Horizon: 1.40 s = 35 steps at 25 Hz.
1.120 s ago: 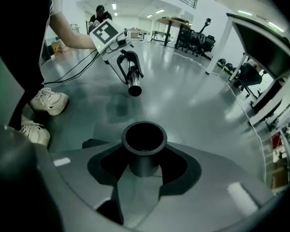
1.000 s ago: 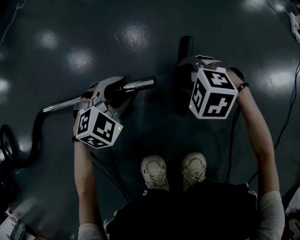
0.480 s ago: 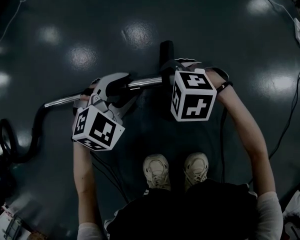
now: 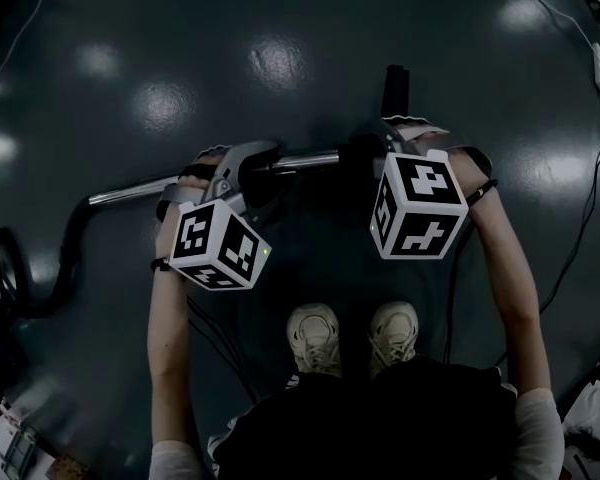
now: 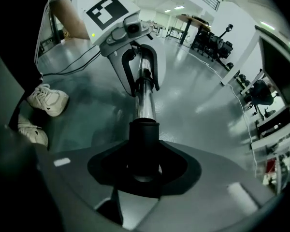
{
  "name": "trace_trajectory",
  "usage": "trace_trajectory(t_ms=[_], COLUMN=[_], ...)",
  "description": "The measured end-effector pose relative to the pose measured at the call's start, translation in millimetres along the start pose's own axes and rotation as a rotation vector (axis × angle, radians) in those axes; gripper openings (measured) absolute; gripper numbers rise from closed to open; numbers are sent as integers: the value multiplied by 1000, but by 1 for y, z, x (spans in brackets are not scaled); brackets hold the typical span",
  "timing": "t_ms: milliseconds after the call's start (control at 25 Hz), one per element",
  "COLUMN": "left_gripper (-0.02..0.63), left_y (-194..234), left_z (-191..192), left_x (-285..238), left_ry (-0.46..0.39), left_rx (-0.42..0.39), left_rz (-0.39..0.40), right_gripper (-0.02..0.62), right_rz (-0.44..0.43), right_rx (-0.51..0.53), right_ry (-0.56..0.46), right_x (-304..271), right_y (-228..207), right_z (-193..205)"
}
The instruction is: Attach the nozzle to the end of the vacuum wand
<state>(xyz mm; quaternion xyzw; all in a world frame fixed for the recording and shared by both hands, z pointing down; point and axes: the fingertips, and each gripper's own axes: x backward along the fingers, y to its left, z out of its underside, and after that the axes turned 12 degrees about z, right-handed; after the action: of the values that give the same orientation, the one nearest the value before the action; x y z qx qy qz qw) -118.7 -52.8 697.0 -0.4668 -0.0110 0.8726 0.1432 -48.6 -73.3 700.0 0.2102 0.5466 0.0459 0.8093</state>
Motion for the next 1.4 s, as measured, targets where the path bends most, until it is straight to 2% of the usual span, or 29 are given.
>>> trace_trajectory(t_ms=[200, 280, 520, 720, 840, 960, 1040, 1080, 1200, 1400], left_gripper=[199, 199, 199, 206, 245, 247, 203, 175, 170, 169], left_y=[-8, -6, 9, 14, 16, 15, 15, 15, 14, 15], left_z=[7, 10, 16, 8, 15, 56, 83, 90, 91, 85], left_x=[-19, -22, -19, -17, -8, -1, 1, 1, 0, -6], left_ry=[68, 73, 23, -32, -34, 106, 196, 213, 214, 204], left_rx=[-48, -45, 36, 15, -6, -16, -33, -47, -62, -49], left_rz=[15, 2, -47, -58, -128, -184, -193, -189, -174, -163], right_gripper=[187, 187, 186, 186, 186, 186, 186, 186, 186, 186], right_rz=[59, 61, 92, 70, 67, 56, 46, 40, 43, 85], right_rx=[196, 215, 95, -96, -93, -81, -81, -84, -71, 45], right_ry=[132, 142, 41, -56, -67, -77, -86, -90, -91, -68], right_x=[-6, -5, -8, -6, -5, -4, -1, -1, -2, -8], right_y=[5, 5, -5, -8, -8, -5, -3, -2, -1, -2], right_z=[6, 1, -10, -5, -6, -8, -10, -11, -12, -16])
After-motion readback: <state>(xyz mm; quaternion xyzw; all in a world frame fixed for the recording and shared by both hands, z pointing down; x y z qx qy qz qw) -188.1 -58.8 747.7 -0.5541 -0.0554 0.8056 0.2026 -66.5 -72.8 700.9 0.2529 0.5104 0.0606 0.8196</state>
